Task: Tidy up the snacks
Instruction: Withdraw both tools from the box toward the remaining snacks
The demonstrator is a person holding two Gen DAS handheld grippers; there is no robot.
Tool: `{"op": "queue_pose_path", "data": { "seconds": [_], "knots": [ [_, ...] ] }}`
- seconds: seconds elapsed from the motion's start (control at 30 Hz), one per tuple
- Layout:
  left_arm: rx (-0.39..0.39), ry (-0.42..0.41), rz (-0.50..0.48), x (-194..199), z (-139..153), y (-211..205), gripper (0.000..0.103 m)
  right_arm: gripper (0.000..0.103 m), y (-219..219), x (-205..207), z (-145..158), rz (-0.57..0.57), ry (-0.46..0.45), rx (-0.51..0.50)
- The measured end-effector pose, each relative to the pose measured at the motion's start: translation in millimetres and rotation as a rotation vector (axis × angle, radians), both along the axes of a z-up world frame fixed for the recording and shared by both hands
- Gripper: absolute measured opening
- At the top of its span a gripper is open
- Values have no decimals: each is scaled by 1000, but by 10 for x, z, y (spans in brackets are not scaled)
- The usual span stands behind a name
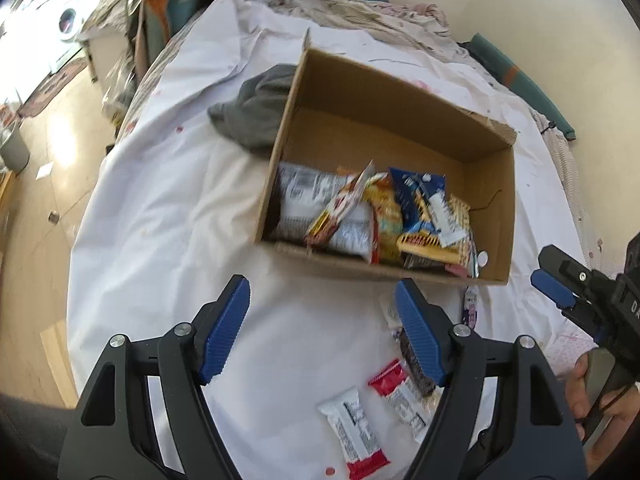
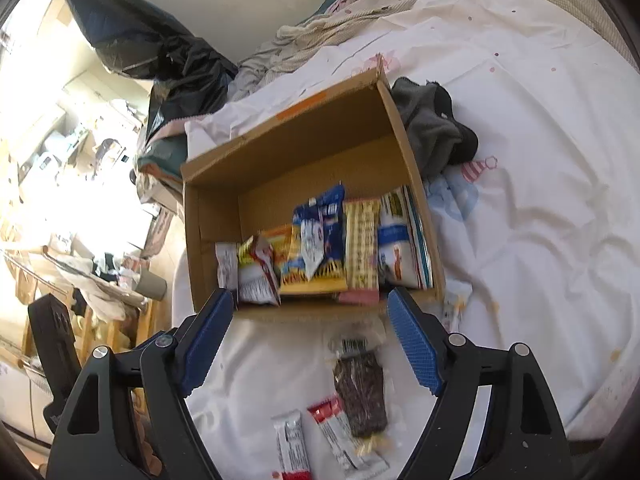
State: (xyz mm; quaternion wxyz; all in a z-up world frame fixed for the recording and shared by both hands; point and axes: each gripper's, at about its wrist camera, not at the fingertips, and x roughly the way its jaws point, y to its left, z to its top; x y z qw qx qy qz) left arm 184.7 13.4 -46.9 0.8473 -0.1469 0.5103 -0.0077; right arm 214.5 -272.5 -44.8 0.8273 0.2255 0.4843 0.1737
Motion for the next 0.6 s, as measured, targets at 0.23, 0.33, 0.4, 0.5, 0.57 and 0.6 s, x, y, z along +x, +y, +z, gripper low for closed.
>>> {"op": "queue_pose_path", "data": {
  "seconds": [0.23,0.33,0.4,0.5,0.57,0.6],
  "knots": [
    [14,81,47,-257,-206,17,72,82,4,-212,-123,-6,50,-22],
    [21,141,87,-366,-326,17,72,82,-13,-290,-161,-13,67,-36],
    [-3,180,114,-419,-387,6,72,82,-44,-328,-187,-21,79,-41],
    [-41,220,147,-534,-461,-37,72,82,-99,-378,-217,-40,95,-43],
    [-28,238,159,-620,-508,-112,72,82,-131,-388,-237,-49,106,-41],
    [-22,248,163,-669,-547,-164,72,82,-145,-390,-248,-53,113,-40]
  ]
}}
